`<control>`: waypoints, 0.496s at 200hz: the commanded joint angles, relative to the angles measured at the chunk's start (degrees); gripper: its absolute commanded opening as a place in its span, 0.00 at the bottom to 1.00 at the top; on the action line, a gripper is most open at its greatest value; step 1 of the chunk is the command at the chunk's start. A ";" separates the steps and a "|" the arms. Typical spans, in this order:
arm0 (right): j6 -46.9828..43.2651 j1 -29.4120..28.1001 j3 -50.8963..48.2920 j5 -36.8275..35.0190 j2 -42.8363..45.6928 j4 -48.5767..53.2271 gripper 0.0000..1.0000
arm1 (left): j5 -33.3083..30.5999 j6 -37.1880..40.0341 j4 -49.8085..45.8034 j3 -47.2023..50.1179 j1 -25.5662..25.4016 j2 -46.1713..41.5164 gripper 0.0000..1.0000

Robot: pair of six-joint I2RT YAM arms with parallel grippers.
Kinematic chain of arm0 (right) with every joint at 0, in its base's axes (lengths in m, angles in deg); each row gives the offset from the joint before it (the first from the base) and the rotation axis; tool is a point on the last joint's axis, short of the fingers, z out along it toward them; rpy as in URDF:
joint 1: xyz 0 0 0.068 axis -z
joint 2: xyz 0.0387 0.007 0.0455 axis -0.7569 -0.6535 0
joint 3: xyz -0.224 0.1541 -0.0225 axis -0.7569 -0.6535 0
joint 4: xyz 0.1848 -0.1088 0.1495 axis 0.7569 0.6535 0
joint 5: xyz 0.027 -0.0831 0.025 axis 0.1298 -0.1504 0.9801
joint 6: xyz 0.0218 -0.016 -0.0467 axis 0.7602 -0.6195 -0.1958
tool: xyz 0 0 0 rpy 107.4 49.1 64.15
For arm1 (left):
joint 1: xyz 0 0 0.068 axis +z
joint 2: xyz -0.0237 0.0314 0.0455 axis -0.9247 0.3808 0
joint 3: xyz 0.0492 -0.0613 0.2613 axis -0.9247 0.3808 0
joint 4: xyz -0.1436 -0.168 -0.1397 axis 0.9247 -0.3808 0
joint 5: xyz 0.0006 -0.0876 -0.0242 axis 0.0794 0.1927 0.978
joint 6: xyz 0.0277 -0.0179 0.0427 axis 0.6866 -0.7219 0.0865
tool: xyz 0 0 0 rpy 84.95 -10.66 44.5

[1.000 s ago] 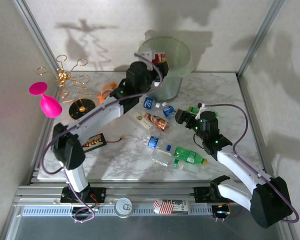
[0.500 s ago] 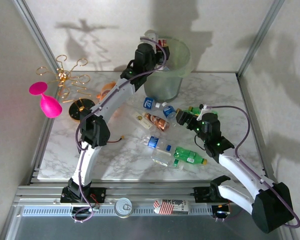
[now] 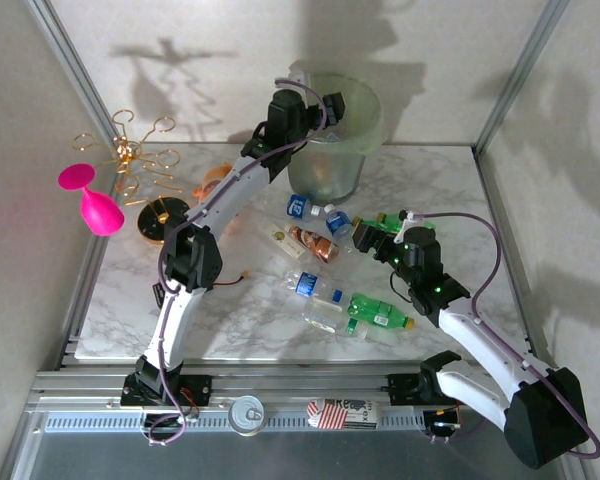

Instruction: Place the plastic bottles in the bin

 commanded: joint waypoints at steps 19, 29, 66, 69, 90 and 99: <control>0.20 -0.24 0.42 -1.35 0.18 0.53 0.99 | 3.35 -0.59 0.71 -2.02 0.03 -3.24 1.00; 0.03 -0.21 0.31 -1.58 -0.02 0.79 0.99 | 4.28 -0.59 0.46 -1.75 -0.05 -4.28 1.00; -0.42 -0.18 0.16 -1.68 -1.35 2.19 0.99 | 7.17 0.18 0.66 1.42 -0.91 -9.45 0.99; -0.46 -0.23 0.11 -1.67 -1.50 2.29 0.99 | 7.28 0.32 0.77 1.82 -1.00 -10.06 1.00; -0.55 -0.22 0.23 -1.89 -2.73 3.13 0.99 | 8.18 1.38 2.37 6.86 -2.01 -14.56 1.00; -0.59 -0.15 0.35 -2.01 -3.32 3.51 0.99 | 8.40 1.76 3.70 9.98 -2.58 -16.96 1.00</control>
